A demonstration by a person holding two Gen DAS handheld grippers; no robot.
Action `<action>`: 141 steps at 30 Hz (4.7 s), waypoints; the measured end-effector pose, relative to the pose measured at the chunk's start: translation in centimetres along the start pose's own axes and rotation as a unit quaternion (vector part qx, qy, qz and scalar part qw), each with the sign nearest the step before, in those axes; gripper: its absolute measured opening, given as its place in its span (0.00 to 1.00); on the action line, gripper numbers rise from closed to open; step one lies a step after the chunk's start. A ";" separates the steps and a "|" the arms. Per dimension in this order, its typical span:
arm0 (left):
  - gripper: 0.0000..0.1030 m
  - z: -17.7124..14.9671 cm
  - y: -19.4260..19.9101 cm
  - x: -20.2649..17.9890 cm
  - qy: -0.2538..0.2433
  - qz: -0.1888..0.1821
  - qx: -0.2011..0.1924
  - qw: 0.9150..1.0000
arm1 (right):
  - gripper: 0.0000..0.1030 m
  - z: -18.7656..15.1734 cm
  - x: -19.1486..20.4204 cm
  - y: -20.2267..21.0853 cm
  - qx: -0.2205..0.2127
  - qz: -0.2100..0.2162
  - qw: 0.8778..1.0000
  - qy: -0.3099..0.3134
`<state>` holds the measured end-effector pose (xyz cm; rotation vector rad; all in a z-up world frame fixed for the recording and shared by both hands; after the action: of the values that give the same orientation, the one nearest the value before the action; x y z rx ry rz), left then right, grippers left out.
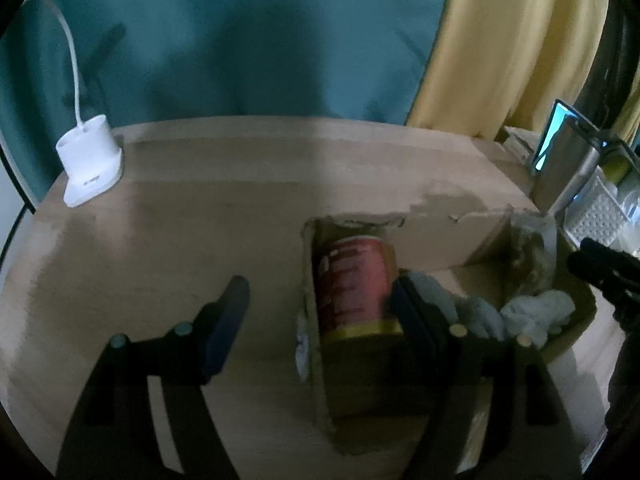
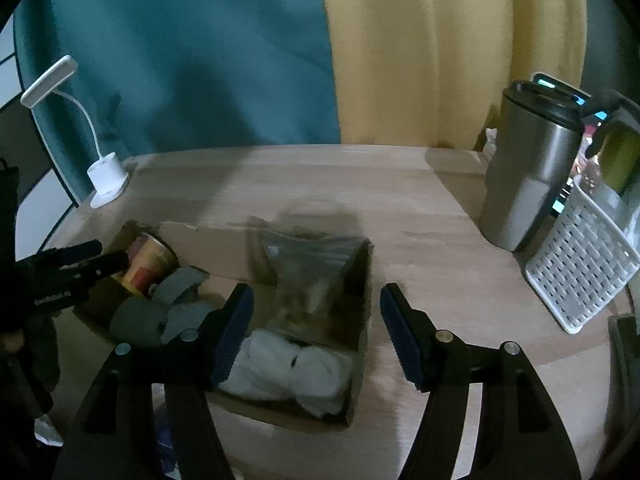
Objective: Organize objects
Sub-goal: 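Open the right tool to release the zip bag while the left tool lowers the red can, then set the red can upright in the box corner and open the left tool, then move the right tool to the capybara tissue pack while the left tool approaches the cotton swab bag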
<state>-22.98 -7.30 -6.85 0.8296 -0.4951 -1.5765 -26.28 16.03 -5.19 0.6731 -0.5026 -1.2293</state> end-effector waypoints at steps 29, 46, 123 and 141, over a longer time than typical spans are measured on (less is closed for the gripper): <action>0.77 -0.2 1.1 0.1 0.012 -0.025 -0.019 0.999 | 0.79 -0.9 -3.1 -3.5 0.037 -0.033 0.998 -0.045; 0.77 -1.5 4.1 -1.2 0.002 -0.037 -0.037 0.999 | 0.79 -1.8 -2.3 0.1 0.018 -0.031 0.999 -0.033; 0.77 -8.9 9.5 -4.1 -0.024 -0.065 -0.032 0.997 | 0.79 -9.0 2.2 7.0 0.012 -0.005 1.000 -0.010; 0.77 -10.1 8.1 -4.0 -0.020 -0.067 -0.012 0.997 | 0.79 -11.0 4.7 5.1 0.053 0.020 0.998 0.012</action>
<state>-9.99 -3.50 -6.71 0.8275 -0.4556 -1.7218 -14.02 14.59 -9.39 0.7642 -0.5617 -1.1614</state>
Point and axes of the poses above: each gripper's, at about its wrist camera, not at the fingertips, and y roughly against the way its jaws point, x to its left, z to its top, the point moved 4 cm from there along -y, roughly the way its jaws point, and after that the axes turned 10 degrees about -z, right-handed, at the moved point
